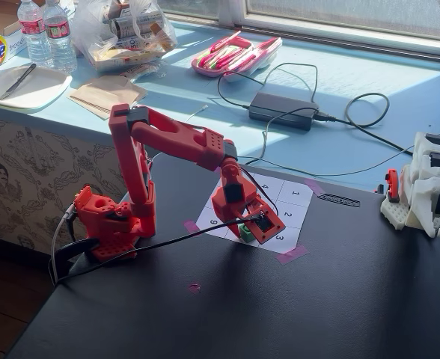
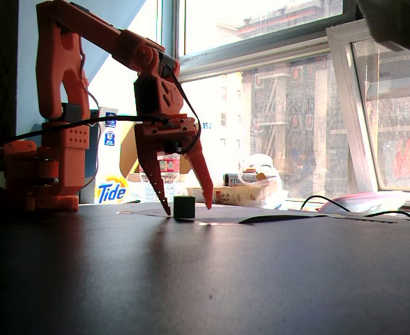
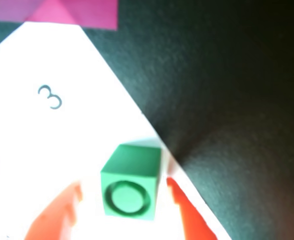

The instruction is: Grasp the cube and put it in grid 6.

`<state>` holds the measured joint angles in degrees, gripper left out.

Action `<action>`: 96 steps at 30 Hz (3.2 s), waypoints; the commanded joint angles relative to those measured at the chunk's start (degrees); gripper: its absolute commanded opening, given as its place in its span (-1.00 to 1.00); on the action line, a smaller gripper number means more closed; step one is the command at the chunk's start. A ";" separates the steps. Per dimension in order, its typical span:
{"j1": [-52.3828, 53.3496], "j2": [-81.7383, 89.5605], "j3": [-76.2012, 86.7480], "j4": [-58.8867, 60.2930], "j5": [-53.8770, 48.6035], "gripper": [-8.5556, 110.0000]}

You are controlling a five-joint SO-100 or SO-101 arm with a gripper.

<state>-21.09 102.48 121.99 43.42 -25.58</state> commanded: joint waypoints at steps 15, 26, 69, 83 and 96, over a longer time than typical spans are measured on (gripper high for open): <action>15.21 32.26 -0.35 9.49 -0.09 -0.31; 37.62 45.70 20.57 -4.31 7.73 -0.85; 37.09 86.57 57.48 2.37 13.54 -0.85; 37.09 86.57 57.48 2.37 13.10 -0.85; 37.09 86.57 57.48 2.37 13.10 -0.85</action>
<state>16.35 188.61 175.25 45.62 -11.87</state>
